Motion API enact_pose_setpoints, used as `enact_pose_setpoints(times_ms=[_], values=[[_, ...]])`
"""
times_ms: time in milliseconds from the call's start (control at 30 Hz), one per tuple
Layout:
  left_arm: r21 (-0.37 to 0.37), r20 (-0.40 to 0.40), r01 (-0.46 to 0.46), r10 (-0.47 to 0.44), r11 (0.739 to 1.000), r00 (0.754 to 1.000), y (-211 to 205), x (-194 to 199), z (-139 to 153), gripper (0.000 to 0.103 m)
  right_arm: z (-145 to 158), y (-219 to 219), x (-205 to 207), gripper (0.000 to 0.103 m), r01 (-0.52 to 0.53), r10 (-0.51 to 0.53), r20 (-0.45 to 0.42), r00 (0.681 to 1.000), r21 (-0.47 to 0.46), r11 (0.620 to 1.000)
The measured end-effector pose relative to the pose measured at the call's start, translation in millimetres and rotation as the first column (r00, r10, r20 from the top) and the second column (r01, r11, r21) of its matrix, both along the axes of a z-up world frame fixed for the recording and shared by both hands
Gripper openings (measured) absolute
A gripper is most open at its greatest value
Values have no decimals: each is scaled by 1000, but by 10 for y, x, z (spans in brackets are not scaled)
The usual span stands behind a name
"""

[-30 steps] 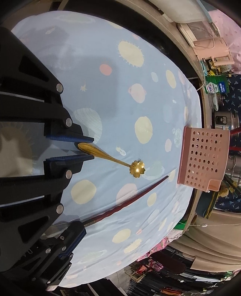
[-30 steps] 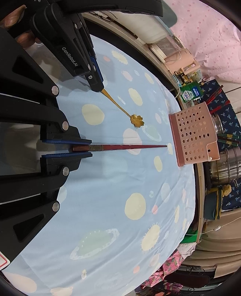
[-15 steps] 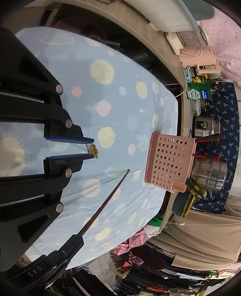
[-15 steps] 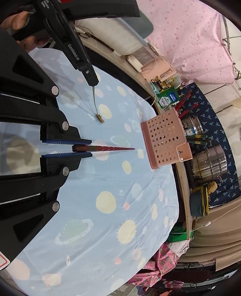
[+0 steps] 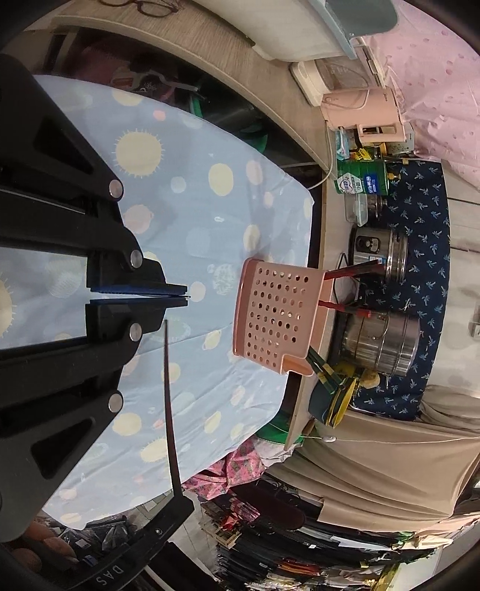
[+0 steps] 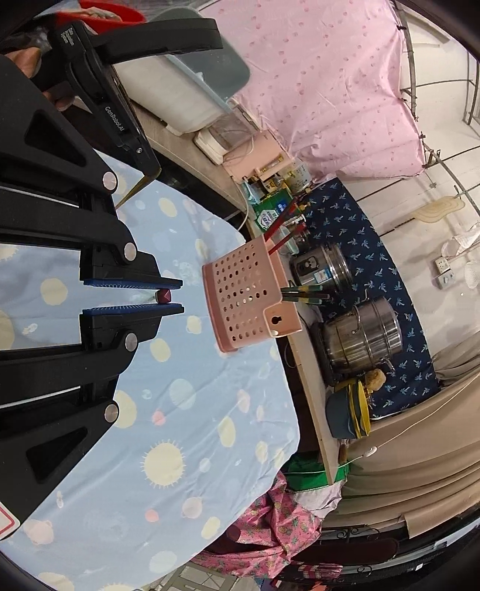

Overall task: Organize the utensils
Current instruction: 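Carry the spoon and chopstick up into the pink holder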

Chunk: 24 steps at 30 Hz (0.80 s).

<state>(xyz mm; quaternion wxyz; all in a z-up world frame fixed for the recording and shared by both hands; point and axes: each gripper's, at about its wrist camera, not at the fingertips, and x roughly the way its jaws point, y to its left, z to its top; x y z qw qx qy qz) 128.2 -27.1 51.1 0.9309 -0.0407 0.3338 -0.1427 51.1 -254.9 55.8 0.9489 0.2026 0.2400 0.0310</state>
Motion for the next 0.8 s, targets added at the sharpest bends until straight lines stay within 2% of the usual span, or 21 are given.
enact_pose_setpoints(times_ms=[300,500,800], values=[[-59,12,5,-4,998,1000,105,281,323,1,426,-188,214,7,14,-16,77,997,23,1000],[-65,45,27,-25,997,999,64,502,594,1,691,-300,469,7,35,-36,118,992,9,999],[-100,134,63,-50,993,990,-128,981,1203,1,1090,-515,961,7,114,-111,202,973,-2,994]])
